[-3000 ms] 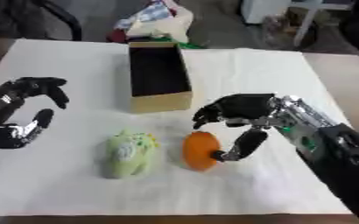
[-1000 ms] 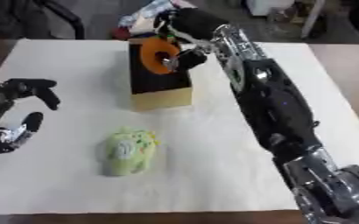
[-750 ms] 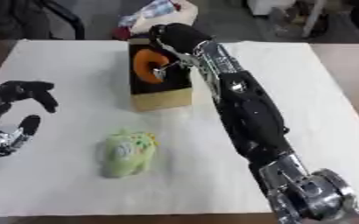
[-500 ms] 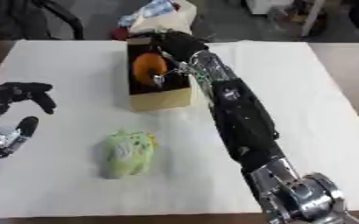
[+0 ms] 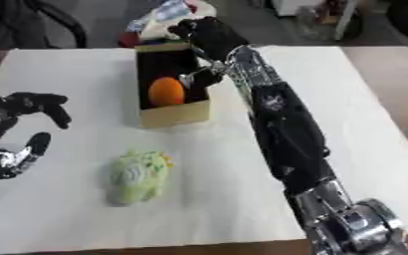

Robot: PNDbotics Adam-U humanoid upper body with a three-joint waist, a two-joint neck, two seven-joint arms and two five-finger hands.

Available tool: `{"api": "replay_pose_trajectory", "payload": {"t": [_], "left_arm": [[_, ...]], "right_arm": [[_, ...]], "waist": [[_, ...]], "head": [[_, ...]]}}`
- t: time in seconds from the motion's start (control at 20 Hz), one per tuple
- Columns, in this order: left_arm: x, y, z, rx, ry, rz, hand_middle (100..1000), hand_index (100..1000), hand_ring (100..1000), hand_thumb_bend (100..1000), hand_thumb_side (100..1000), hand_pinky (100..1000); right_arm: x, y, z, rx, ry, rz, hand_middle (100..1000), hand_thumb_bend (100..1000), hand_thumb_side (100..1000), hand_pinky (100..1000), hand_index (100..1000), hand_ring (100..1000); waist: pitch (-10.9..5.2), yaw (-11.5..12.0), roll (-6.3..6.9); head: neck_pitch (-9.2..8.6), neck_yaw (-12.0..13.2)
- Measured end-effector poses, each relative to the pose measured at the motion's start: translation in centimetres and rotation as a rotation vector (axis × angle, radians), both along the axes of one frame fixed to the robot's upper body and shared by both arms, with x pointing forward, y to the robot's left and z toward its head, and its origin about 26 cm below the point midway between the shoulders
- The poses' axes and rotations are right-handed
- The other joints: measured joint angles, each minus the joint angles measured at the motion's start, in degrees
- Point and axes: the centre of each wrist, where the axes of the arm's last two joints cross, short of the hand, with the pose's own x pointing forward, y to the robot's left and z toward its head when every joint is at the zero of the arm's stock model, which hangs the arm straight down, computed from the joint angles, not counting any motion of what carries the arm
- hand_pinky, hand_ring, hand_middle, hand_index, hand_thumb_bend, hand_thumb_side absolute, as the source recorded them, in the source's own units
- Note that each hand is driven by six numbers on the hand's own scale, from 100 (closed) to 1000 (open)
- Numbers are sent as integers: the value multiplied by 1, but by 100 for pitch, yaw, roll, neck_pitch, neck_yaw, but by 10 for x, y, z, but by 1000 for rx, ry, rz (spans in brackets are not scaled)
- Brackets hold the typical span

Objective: Pick up objects on the table and place them in the box.

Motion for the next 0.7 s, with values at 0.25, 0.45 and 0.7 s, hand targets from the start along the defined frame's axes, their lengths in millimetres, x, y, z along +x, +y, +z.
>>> {"api": "replay_pose_trajectory", "payload": {"t": [0.25, 0.45, 0.7], "left_arm": [[9, -10, 20, 126, -69, -38, 681, 934, 661, 100, 553, 714], [25, -25, 31, 289, -119, -48, 744, 971, 713, 100, 595, 753], [45, -43, 32, 453, -195, -43, 760, 975, 738, 100, 470, 770]], "right_arm": [[-12, -17, 22, 38, -54, 114, 859, 217, 528, 842, 985, 788], [-21, -19, 33, 44, -63, 185, 858, 209, 531, 842, 985, 788], [-28, -15, 37, 46, -48, 239, 857, 191, 541, 840, 985, 786]], "waist": [[-36, -167, 22], [-79, -255, 44], [-90, -332, 72]], "head": [[-7, 73], [-4, 103], [23, 135]]}}
